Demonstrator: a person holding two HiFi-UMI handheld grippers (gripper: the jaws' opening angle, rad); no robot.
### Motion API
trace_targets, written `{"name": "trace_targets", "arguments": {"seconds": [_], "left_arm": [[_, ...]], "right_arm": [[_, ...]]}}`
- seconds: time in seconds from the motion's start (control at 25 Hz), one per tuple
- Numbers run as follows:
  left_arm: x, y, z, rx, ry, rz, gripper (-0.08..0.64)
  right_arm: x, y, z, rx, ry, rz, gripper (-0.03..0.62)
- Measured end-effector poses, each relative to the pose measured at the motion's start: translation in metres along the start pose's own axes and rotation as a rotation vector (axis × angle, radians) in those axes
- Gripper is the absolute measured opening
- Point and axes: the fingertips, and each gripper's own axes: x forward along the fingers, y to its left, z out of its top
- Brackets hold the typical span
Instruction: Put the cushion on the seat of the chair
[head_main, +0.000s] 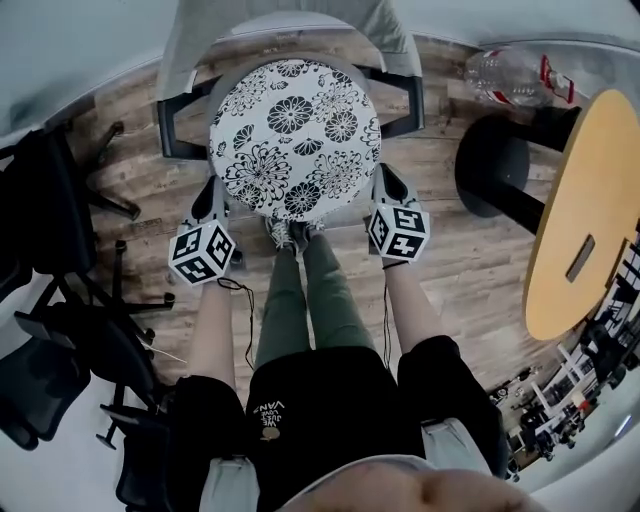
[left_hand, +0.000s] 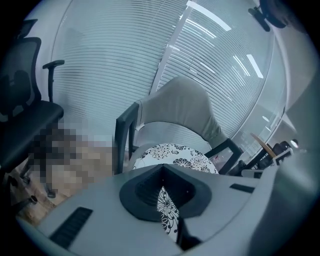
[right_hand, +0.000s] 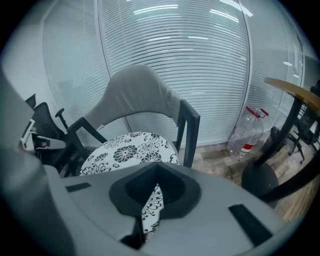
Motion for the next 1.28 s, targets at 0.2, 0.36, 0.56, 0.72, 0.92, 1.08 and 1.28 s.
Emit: {"name": "trace_targets", "arguments": {"seconds": [0.2,0.36,0.56,0.72,0.92,1.08,1.28], "left_arm": [[-0.016,-0.011,0.016,0.013,-0.02,-0.012,0.011],[-0.027,-0.021,0.03,0.019,-0.046,-0.026,0.011],[-0.045,-0.035,0.052,0.027,-0.088,-0.046,0.011],[-0.06,-0.048,0.064,0.038,-0.106,-0.055,0.011],[-0.076,-0.057,0.081,0.037,-0.13,-0.07,0.011],[-0.088,-0.065,0.1,0.052,-0.16,-0.082,0.011],[-0.106,-0.082,0.125,0.073,-0.207,-0.104,0.011]], "right_arm": [[-0.016,0.003,0.019,-0.003,-0.03,0.006,0.017],[-0.027,0.006,0.035,0.007,-0.063,0.013,0.017],[-0.046,0.014,0.055,0.0,-0.099,0.035,0.017],[-0.065,0.016,0.072,0.007,-0.133,0.044,0.017],[-0.083,0.019,0.091,0.001,-0.166,0.057,0.017],[-0.095,0.024,0.108,-0.001,-0.195,0.068,0.016],[-0.117,0.033,0.131,-0.012,-0.242,0.085,0.017]]}}
